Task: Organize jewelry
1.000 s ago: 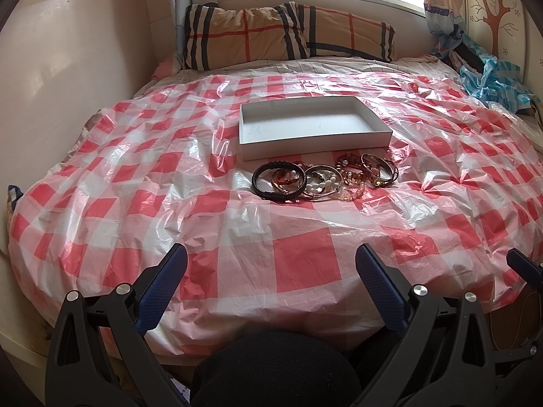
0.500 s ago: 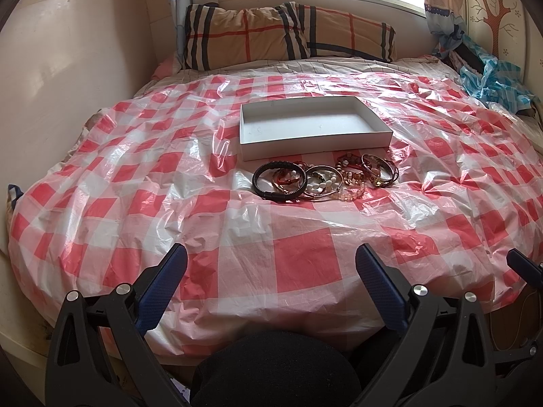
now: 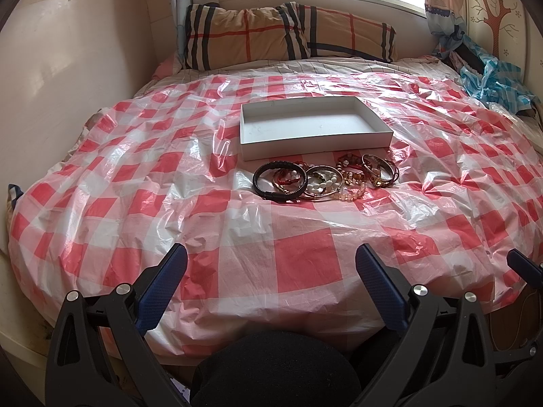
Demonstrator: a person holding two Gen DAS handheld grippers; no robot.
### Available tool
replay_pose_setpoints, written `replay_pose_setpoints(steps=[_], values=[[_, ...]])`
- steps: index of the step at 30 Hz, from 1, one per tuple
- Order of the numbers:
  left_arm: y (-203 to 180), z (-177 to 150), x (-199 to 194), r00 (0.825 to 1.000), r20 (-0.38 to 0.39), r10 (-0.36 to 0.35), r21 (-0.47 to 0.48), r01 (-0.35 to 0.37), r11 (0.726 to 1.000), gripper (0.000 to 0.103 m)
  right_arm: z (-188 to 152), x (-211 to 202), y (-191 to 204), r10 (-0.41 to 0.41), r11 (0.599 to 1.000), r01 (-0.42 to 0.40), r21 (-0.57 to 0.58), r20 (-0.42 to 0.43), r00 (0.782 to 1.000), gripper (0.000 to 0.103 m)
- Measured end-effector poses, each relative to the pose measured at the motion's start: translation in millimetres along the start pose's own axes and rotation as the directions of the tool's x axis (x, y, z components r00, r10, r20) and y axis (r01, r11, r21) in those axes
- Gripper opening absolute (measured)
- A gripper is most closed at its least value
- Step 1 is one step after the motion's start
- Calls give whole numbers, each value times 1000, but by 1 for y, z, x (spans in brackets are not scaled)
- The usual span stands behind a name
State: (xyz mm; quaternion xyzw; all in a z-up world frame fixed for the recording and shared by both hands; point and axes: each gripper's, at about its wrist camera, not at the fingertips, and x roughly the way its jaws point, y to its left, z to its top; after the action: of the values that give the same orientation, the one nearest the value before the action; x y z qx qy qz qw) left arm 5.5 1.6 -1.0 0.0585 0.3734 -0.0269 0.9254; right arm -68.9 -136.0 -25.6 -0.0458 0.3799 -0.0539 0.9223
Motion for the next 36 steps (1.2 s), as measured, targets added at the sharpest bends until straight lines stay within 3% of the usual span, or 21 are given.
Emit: replay_pose_setpoints(steps=[8,11,13,16,23,31,36], values=[[0,0,0,1000,-2,-1,0,1,1000,95,0,0,0,3,1000,-3,-10,-2,1000,96],[11,1,-2,999,-19,-39,-9,39,999,95,6,3,-7,73,997,-74,-13,-41,996,96],[21,4,-4,997,-16,-80,-22,80,997,95,14,-1,-18,121,993,-121,-5,-17,993,96],[39,12,-1,995,-1,-100,-12,100,995,95,35,5,-36,108,994,-108,-8,32,994,96],[50,41,55,993,-54,-104,0,104,995,95,79,66,-66,157,988,-157,4,3,988,96],[27,69,133,989,-99,-111,92,120,988,95,120,143,-55,146,977,-153,-146,-57,988,95],[10,77,169,979,-145,-142,118,160,980,95,136,184,-41,228,940,-246,-237,-101,968,95]])
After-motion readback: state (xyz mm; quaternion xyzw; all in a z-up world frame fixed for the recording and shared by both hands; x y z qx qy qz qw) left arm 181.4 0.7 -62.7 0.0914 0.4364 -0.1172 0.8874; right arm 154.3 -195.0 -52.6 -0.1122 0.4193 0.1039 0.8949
